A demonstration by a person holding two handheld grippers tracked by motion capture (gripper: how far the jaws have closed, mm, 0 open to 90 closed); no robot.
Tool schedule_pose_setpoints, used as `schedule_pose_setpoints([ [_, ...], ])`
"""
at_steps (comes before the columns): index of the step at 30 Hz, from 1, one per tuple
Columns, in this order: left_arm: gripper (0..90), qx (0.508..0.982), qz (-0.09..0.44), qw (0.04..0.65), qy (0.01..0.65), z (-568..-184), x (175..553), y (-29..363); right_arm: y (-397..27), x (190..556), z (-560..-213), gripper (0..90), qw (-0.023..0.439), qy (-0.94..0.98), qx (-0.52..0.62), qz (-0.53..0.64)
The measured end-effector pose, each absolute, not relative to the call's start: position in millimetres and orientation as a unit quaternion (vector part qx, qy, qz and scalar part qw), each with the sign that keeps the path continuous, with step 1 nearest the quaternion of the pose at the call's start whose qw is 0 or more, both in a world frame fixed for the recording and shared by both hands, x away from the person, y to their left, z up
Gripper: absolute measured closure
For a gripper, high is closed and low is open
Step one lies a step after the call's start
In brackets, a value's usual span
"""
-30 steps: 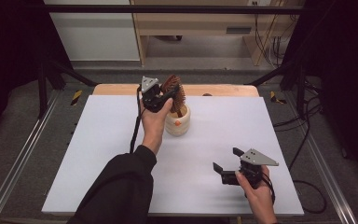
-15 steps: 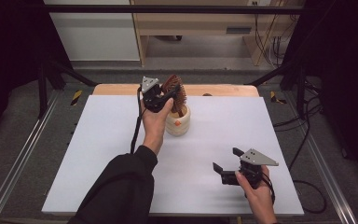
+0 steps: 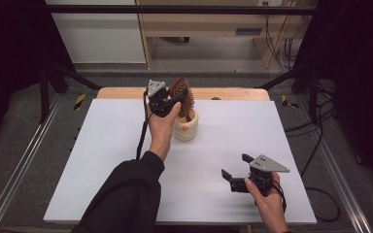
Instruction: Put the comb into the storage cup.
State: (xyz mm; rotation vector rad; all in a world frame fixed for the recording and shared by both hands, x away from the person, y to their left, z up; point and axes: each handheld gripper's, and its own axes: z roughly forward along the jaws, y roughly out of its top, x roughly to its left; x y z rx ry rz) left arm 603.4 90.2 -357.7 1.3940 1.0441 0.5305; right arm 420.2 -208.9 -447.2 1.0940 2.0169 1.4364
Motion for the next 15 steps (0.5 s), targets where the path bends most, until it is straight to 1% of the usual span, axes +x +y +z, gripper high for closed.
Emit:
schedule_pose_setpoints([
  [15,51.0,0.605,0.228,0.614,0.452,-358.5,604.6,92.7,-208.2,420.5,-447.6,4.4,0.215,0.729,0.394,0.517],
])
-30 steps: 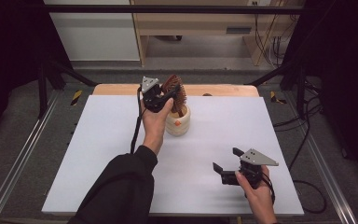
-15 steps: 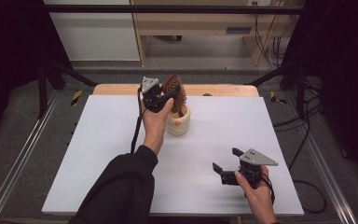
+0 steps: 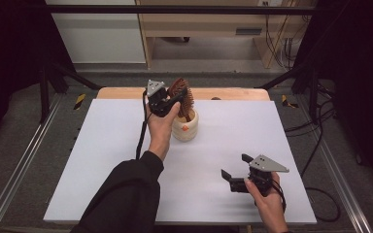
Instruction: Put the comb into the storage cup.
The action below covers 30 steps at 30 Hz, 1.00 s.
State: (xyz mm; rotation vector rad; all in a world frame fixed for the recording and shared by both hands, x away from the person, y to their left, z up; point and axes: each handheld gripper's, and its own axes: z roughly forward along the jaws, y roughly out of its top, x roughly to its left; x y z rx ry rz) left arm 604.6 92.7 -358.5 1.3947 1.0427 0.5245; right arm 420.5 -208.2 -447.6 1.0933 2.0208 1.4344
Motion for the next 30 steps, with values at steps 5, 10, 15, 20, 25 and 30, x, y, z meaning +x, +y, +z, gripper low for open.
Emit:
schedule_pose_setpoints([
  [5,50.9,0.604,0.224,0.616,0.454,-359,606,95,-208,421,-448,4.4,0.215,0.729,0.394,0.517],
  [10,50.7,0.604,0.221,0.616,0.454,-360,606,97,-207,421,-448,4.4,0.215,0.729,0.394,0.517],
  [15,50.5,0.604,0.217,0.618,0.455,-361,608,100,-207,421,-448,4.4,0.215,0.73,0.393,0.517],
  [20,50.4,0.602,0.21,0.623,0.453,-362,609,103,-206,421,-449,4.4,0.214,0.731,0.394,0.515],
  [25,50.3,0.601,0.206,0.623,0.456,-363,610,106,-206,421,-449,4.4,0.214,0.731,0.394,0.515],
  [30,50.1,0.598,0.204,0.624,0.459,-364,610,108,-206,421,-449,4.4,0.216,0.731,0.392,0.514],
])
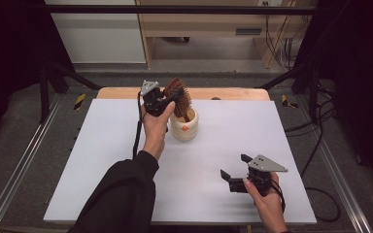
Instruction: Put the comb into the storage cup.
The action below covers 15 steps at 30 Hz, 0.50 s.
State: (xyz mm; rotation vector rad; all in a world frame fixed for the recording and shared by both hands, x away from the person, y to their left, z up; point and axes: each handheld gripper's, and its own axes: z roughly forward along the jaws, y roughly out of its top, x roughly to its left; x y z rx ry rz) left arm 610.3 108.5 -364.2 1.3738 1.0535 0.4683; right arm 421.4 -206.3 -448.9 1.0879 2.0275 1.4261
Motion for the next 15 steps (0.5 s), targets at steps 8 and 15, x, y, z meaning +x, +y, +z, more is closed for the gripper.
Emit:
schedule_pose_setpoints([
  [8,49.6,0.6,0.201,0.625,0.458,-365.5,611.0,112.2,-205.8,421.7,-449.3,4.4,0.216,0.731,0.394,0.514],
  [15,49.3,0.597,0.196,0.626,0.461,-366.9,612.2,115.7,-205.4,421.7,-449.2,4.0,0.216,0.731,0.394,0.514],
])
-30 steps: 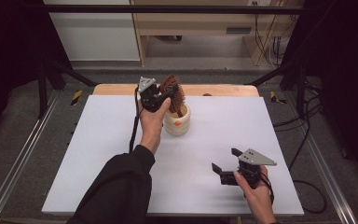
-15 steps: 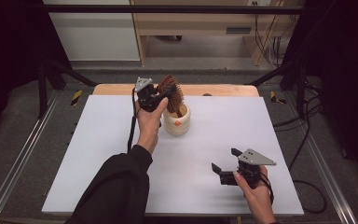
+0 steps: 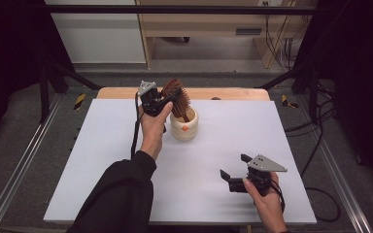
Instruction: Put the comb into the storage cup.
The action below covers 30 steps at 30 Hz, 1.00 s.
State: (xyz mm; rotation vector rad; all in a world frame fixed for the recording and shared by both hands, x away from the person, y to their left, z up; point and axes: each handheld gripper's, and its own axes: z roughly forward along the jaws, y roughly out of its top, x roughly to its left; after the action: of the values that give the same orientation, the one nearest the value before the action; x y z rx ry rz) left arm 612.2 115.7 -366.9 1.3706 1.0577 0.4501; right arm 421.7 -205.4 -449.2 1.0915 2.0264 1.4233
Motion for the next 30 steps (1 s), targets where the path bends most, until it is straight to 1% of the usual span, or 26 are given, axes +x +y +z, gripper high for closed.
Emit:
schedule_pose_setpoints([
  [30,47.8,0.599,0.189,0.626,0.463,-369.9,615.1,123.9,-204.2,422.2,-450.0,4.0,0.215,0.733,0.393,0.512],
])
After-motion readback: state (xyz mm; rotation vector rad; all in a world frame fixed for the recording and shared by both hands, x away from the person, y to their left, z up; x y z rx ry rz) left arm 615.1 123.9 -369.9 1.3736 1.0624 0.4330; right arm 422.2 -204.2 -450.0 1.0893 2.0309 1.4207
